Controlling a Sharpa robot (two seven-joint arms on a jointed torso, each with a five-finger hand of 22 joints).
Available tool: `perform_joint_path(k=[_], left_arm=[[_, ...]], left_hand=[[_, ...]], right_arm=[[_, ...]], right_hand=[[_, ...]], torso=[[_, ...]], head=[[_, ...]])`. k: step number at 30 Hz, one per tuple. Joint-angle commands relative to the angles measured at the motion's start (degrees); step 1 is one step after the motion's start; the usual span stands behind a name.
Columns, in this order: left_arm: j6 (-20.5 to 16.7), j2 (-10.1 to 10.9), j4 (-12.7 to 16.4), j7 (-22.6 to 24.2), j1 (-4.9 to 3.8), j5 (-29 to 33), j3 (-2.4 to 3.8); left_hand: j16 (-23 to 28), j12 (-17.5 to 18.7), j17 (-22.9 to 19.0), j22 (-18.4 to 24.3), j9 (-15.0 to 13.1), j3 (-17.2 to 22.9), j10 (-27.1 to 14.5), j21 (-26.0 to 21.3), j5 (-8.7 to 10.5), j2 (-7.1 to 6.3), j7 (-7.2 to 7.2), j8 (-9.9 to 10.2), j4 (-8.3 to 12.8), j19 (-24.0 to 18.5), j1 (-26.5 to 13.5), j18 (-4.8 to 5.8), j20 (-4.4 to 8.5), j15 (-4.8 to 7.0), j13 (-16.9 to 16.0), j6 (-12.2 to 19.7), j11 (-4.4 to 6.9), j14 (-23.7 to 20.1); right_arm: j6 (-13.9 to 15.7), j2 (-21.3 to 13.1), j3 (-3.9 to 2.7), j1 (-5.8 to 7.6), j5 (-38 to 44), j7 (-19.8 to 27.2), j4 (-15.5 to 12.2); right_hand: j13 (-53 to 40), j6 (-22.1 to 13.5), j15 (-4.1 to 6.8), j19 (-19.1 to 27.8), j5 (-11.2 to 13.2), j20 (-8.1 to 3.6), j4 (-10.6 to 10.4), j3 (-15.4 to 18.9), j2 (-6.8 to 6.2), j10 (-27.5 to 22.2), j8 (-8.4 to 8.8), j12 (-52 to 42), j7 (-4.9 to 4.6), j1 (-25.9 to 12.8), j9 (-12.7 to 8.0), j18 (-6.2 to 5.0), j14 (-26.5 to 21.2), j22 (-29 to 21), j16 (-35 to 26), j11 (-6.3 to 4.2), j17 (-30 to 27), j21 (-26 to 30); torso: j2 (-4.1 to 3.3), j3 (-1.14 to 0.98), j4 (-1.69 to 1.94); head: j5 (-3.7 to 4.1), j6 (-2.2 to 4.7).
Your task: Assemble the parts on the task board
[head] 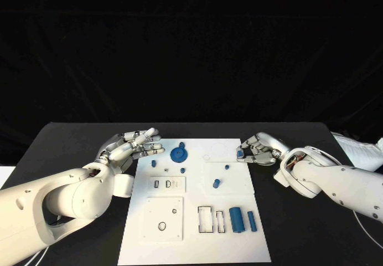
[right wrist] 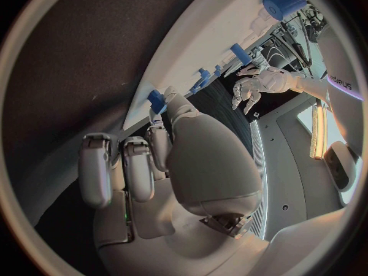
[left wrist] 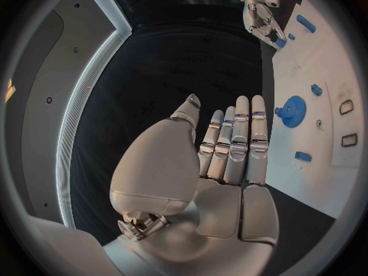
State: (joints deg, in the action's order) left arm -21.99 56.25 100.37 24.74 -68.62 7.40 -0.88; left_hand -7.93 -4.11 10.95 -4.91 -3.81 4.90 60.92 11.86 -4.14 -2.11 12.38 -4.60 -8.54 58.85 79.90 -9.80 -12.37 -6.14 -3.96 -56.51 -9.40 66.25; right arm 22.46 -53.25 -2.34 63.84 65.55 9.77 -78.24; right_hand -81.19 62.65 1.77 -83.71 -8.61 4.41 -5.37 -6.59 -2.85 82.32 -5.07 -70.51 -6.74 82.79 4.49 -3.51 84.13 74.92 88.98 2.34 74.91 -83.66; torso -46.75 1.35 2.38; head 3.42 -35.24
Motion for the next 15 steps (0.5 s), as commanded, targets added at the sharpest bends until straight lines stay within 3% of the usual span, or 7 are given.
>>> perform_joint_path(k=[1,15], left_arm=[[1.1,-0.1,0.1,0.3,-0.05,0.1,0.03],[1.0,-0.1,0.1,0.2,-0.05,0.1,0.03]], left_hand=[[0.3,0.3,0.0,0.1,0.0,0.1,-0.1,-0.2,0.20,0.63,0.28,0.4,0.4,0.2,0.0,-0.68,-0.32,-0.35,0.0,0.0,-0.12,0.0],[0.3,0.3,0.0,0.1,0.0,0.1,-0.1,-0.2,0.20,0.63,0.28,0.4,0.4,0.2,0.0,-0.68,-0.32,-0.35,0.0,0.0,-0.12,0.0]], right_arm=[[-1.6,0.2,-0.01,-0.09,1.1,0.4,0.1],[-0.2,0.5,-0.01,-0.12,2.8,-0.8,0.5]], right_hand=[[3.8,0.8,0.48,-0.1,0.5,-0.43,0.0,-0.6,0.74,0.2,-0.19,-0.1,0.16,0.1,0.1,0.73,5.6,2.1,0.4,-0.69,14.1,-0.3],[3.5,3.1,1.05,-0.3,3.1,-0.98,1.1,-3.1,2.17,0.5,-0.49,-0.5,0.97,0.9,0.2,0.84,5.8,2.6,0.8,-1.36,14.7,-0.5]], torso=[[-0.01,-0.01,-0.04],[0.00,-0.05,-0.01]], head=[[-0.03,0.00],[-0.07,-0.08]])
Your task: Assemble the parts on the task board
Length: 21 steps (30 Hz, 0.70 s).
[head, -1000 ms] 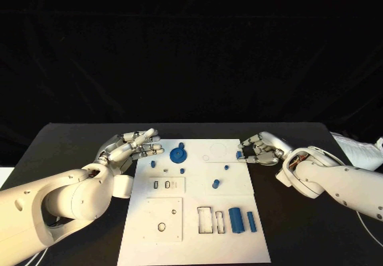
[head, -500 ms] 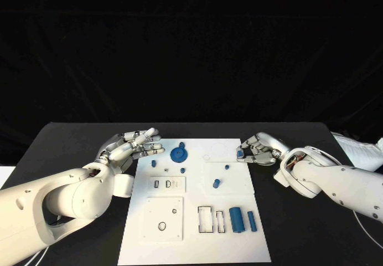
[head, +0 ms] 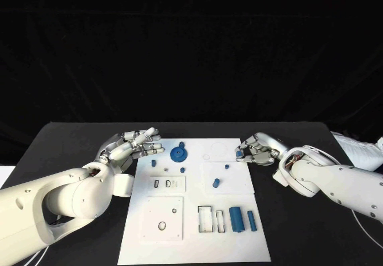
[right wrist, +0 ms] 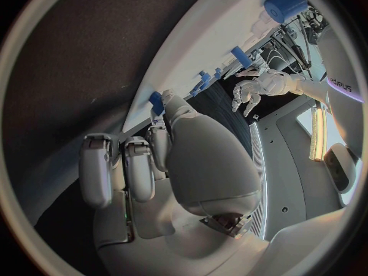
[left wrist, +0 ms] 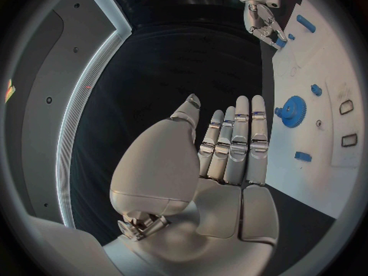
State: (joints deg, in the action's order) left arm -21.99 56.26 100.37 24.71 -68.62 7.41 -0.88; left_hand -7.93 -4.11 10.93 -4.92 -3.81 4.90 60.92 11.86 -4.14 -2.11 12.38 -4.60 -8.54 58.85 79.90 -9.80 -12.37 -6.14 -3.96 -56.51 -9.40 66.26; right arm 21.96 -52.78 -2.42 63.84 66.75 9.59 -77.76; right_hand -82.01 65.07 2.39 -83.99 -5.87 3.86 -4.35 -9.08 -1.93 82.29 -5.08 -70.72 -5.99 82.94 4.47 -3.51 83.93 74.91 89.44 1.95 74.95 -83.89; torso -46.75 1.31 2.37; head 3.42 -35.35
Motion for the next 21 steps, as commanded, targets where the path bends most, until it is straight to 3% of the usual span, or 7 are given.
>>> perform_joint_path(k=[1,5,11,16,21], left_arm=[[1.0,-0.1,0.1,0.3,-0.05,0.1,0.03],[1.1,-0.1,0.0,0.3,-0.05,0.1,0.03],[1.1,-0.2,-0.8,0.3,-0.05,0.1,0.03],[1.2,-0.4,-1.8,0.4,-0.05,0.1,0.02],[1.3,-0.8,-2.7,0.4,-0.04,0.1,0.02]], left_hand=[[0.3,0.3,0.1,0.1,0.0,0.1,-0.1,-0.2,0.20,0.63,0.28,0.4,0.4,0.2,0.0,-0.68,-0.32,-0.35,0.0,0.0,-0.12,0.0],[0.3,0.3,0.1,0.1,0.0,0.1,-0.1,-0.2,0.20,0.63,0.28,0.4,0.4,0.2,0.0,-0.68,-0.32,-0.35,0.0,0.0,-0.12,0.0],[0.4,0.3,0.1,0.1,0.0,0.1,-0.1,-0.2,0.20,0.70,0.27,0.4,0.5,0.2,0.1,-0.68,-0.32,-0.34,0.0,0.0,-0.12,0.0],[0.4,0.3,0.1,0.1,0.0,0.1,-0.1,-0.2,0.20,0.71,0.27,0.4,0.5,0.2,0.1,-0.68,-0.32,-0.34,0.0,0.0,-0.12,0.0],[0.4,0.3,0.1,0.1,0.0,0.1,-0.1,-0.2,0.20,0.71,0.27,0.4,0.5,0.2,0.1,-0.68,-0.32,-0.34,0.0,0.0,-0.12,0.0]], right_arm=[[0.7,0.1,0.07,-0.13,1.7,-0.6,0.0],[2.3,0.1,-0.02,-0.12,1.7,-0.4,-0.8],[6.4,0.1,-0.45,0.36,3.1,-3.9,-4.7],[7.9,0.9,-0.59,1.23,3.8,-6.6,-8.7],[7.5,3.4,-0.61,1.53,4.6,-8.9,-11.4]], right_hand=[[4.3,0.9,0.48,-0.1,0.5,-0.47,0.1,-0.8,1.34,0.5,-0.56,-0.4,0.29,0.8,0.2,0.85,6.0,2.6,0.3,-1.03,14.7,-0.3],[4.0,1.6,0.65,-0.1,1.0,-0.63,0.1,-1.2,1.59,0.8,-0.77,-0.8,0.58,0.3,0.4,0.88,6.1,2.8,0.5,-1.25,15.0,-0.4],[2.4,2.8,1.13,-0.6,0.1,-1.04,-0.3,-2.1,2.72,2.0,-1.20,-3.2,1.30,-0.8,0.7,1.04,6.1,3.6,0.6,-1.83,15.1,-0.8],[2.1,3.0,1.27,-0.6,0.0,-1.20,-0.5,-2.4,2.98,2.3,-1.25,-3.6,1.44,-1.4,0.7,1.06,6.1,3.7,0.6,-1.96,15.1,-0.8],[1.9,3.1,1.37,-0.8,0.1,-1.33,-0.8,-2.5,3.01,2.4,-1.24,-3.8,1.54,-2.2,0.8,1.14,6.1,4.1,0.6,-2.04,15.1,-1.0]], torso=[[0.01,-0.02,0.01],[0.09,0.01,-0.03],[0.30,0.09,-0.03],[0.82,0.31,0.06],[1.38,0.63,0.47]], head=[[-0.08,0.00],[-0.11,0.02],[-0.13,0.16],[-0.33,-0.17],[-0.69,-0.65]])
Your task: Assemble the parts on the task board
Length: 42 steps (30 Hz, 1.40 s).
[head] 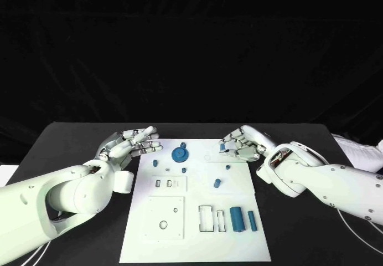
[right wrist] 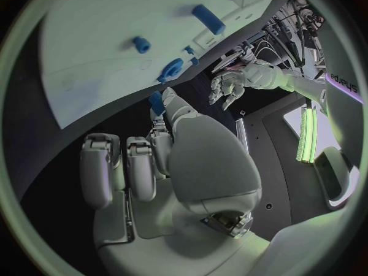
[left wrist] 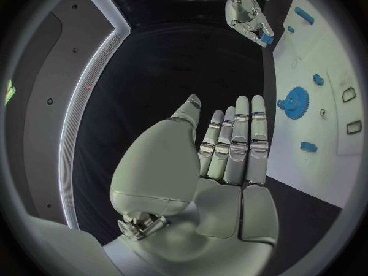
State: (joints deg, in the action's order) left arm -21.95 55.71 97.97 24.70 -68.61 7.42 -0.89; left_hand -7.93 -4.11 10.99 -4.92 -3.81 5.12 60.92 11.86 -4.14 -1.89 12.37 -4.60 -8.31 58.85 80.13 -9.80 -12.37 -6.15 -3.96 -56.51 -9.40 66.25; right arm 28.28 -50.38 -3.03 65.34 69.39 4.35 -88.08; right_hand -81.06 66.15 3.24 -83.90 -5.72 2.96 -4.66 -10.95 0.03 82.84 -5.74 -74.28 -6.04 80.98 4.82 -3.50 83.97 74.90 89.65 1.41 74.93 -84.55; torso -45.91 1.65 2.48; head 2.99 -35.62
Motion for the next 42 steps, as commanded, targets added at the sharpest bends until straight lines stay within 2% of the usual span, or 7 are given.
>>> perform_joint_path(k=[1,4,10,16,22,26,42], left_arm=[[1.3,-0.3,-0.5,0.4,-0.05,0.2,0.02],[1.4,-0.4,-0.9,0.4,-0.04,0.5,0.01],[1.5,-0.8,-1.7,0.4,-0.03,0.8,-0.02],[1.5,-1.3,-2.1,0.4,-0.03,0.9,-0.05],[1.5,-1.4,-2.0,0.3,-0.03,1.0,-0.05],[1.5,-1.5,-2.1,0.3,-0.03,1.0,-0.06],[1.6,-1.7,-2.1,0.3,-0.03,1.0,-0.06]], left_hand=[[0.4,0.3,0.0,0.1,0.0,-0.1,-0.1,-0.2,0.19,0.49,0.27,0.4,0.3,0.2,-0.1,-0.68,-0.32,-0.34,0.0,0.0,-0.12,0.0],[0.4,0.3,0.0,0.1,0.0,-0.1,-0.1,-0.2,0.19,0.49,0.27,0.4,0.3,0.2,-0.1,-0.68,-0.32,-0.34,0.0,0.0,-0.12,0.0],[0.4,0.3,0.0,0.1,0.0,-0.1,-0.1,-0.2,0.19,0.49,0.27,0.4,0.3,0.2,-0.1,-0.68,-0.32,-0.34,0.0,0.0,-0.12,0.0],[0.4,0.3,0.0,0.1,0.0,-0.1,-0.1,-0.2,0.19,0.49,0.27,0.4,0.3,0.2,-0.1,-0.68,-0.32,-0.34,0.0,0.0,-0.12,0.0],[0.4,0.3,0.1,0.1,0.0,-0.1,-0.1,-0.2,0.19,0.55,0.26,0.4,0.3,0.2,-0.1,-0.68,-0.31,-0.33,0.0,0.0,-0.11,0.0],[0.4,0.3,0.1,0.1,0.0,-0.1,-0.1,-0.2,0.19,0.55,0.26,0.4,0.3,0.2,-0.1,-0.68,-0.31,-0.33,0.0,0.0,-0.11,0.0],[0.4,0.3,0.1,0.1,0.0,-0.1,-0.1,-0.2,0.19,0.55,0.26,0.4,0.3,0.2,-0.1,-0.68,-0.31,-0.33,0.0,0.0,-0.11,0.0]], right_arm=[[0.9,1.7,0.00,0.03,2.3,-4.1,-1.4],[0.0,3.9,0.03,-0.20,3.7,-5.6,-2.4],[-1.1,8.4,0.42,-1.04,7.7,-9.7,-3.0],[-2.5,12.4,1.15,-1.83,11.5,-14.1,-2.2],[-3.6,14.6,1.50,-3.41,14.7,-16.2,-2.1],[-4.2,15.5,1.61,-4.09,16.4,-17.0,-2.0],[-6.9,17.2,2.02,-5.49,20.0,-19.7,0.1]], right_hand=[[1.0,2.0,0.53,-1.0,0.0,-0.46,-0.5,-0.6,1.01,1.8,-0.56,-0.2,1.61,-0.5,0.4,1.16,6.0,4.2,0.3,-1.52,15.1,-0.4],[1.0,2.0,0.55,-1.0,0.0,-0.47,-0.6,-0.6,0.98,1.8,-0.55,-0.1,1.62,-0.6,0.4,1.16,6.0,4.2,0.3,-1.52,15.1,-0.4],[1.2,2.0,0.61,-1.0,0.3,-0.54,-0.2,-0.6,0.63,1.7,-0.52,0.2,1.71,-0.5,0.5,1.16,6.0,4.2,0.3,-1.61,15.1,-0.4],[1.6,1.9,0.65,-1.0,0.3,-0.59,0.0,-0.7,0.40,1.4,-0.46,0.9,1.68,-0.4,0.5,1.15,6.0,4.2,0.3,-1.62,15.1,-0.4],[2.1,1.7,0.56,-1.0,1.2,-0.59,-0.2,-0.5,-0.13,1.0,-0.22,1.9,1.48,-1.4,0.4,1.15,5.9,4.1,0.1,-1.46,14.7,-0.4],[2.1,1.7,0.54,-1.0,1.4,-0.58,-0.2,-0.4,-0.37,1.0,-0.17,2.0,1.46,-1.7,0.4,1.14,5.9,4.1,0.1,-1.44,14.7,-0.4],[2.1,1.7,0.53,-1.0,1.5,-0.56,-0.2,-0.2,-0.71,1.0,-0.12,2.0,1.44,-2.0,0.4,1.14,5.9,4.1,0.1,-1.42,14.6,-0.4]], torso=[[0.65,0.37,0.48],[0.90,0.53,0.73],[1.41,0.81,1.02],[1.74,1.07,1.25],[1.90,1.30,1.31],[1.88,1.22,1.24],[1.76,1.12,1.30]], head=[[-0.36,-0.56],[-0.51,-0.87],[-1.79,-2.14],[-2.44,-2.75],[-2.71,-3.15],[-3.15,-3.29],[-3.35,-3.67]])
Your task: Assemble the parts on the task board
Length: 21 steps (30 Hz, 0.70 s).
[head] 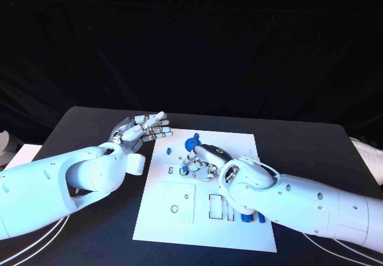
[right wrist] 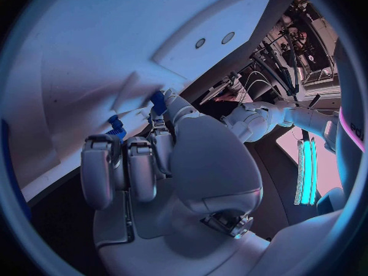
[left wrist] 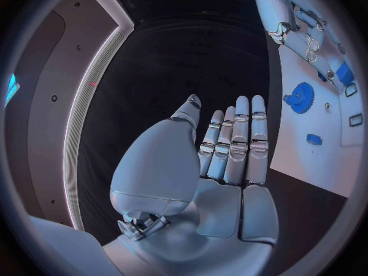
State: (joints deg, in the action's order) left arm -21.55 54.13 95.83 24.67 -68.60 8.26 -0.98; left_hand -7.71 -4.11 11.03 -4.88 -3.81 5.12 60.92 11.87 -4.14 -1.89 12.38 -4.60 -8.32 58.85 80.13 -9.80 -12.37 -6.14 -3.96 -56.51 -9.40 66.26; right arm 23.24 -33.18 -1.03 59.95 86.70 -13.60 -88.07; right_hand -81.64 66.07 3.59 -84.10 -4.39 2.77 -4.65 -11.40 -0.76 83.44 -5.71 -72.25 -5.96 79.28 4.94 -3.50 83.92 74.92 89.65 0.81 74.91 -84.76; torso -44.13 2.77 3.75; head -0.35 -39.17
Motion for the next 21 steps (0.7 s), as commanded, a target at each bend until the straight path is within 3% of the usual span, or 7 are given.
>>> perform_joint_path(k=[1,21], left_arm=[[1.2,-0.1,0.0,0.3,-0.05,0.1,0.02],[1.2,0.0,0.0,0.2,-0.05,0.1,0.01]], left_hand=[[0.2,0.3,0.1,0.1,0.0,-0.1,-0.1,-0.2,0.19,0.55,0.26,0.4,0.3,0.2,-0.1,-0.69,-0.31,-0.33,0.0,0.0,-0.11,0.0],[0.2,0.3,0.1,0.1,0.0,-0.1,-0.1,-0.2,0.19,0.55,0.26,0.4,0.3,0.2,-0.1,-0.69,-0.31,-0.33,0.0,0.0,-0.11,0.0]], right_arm=[[-1.8,0.0,0.03,-0.12,2.8,-1.9,0.1],[-8.9,-1.0,0.06,-0.30,4.9,-4.1,0.0]], right_hand=[[2.7,1.8,0.18,-0.8,0.2,-0.37,-0.2,0.2,0.05,0.4,-0.15,-0.1,1.36,-0.3,0.3,1.14,6.0,4.1,0.0,-0.82,14.6,-0.1],[3.5,1.5,0.09,-0.8,-0.5,-0.32,-0.3,0.3,-0.81,-0.2,0.24,1.5,1.15,-1.2,0.2,1.12,5.9,4.0,-0.2,-0.67,14.2,-0.1]], torso=[[-0.02,-0.01,0.03],[-0.02,-0.01,-0.08]], head=[[-0.01,-0.12],[0.06,-0.48]])
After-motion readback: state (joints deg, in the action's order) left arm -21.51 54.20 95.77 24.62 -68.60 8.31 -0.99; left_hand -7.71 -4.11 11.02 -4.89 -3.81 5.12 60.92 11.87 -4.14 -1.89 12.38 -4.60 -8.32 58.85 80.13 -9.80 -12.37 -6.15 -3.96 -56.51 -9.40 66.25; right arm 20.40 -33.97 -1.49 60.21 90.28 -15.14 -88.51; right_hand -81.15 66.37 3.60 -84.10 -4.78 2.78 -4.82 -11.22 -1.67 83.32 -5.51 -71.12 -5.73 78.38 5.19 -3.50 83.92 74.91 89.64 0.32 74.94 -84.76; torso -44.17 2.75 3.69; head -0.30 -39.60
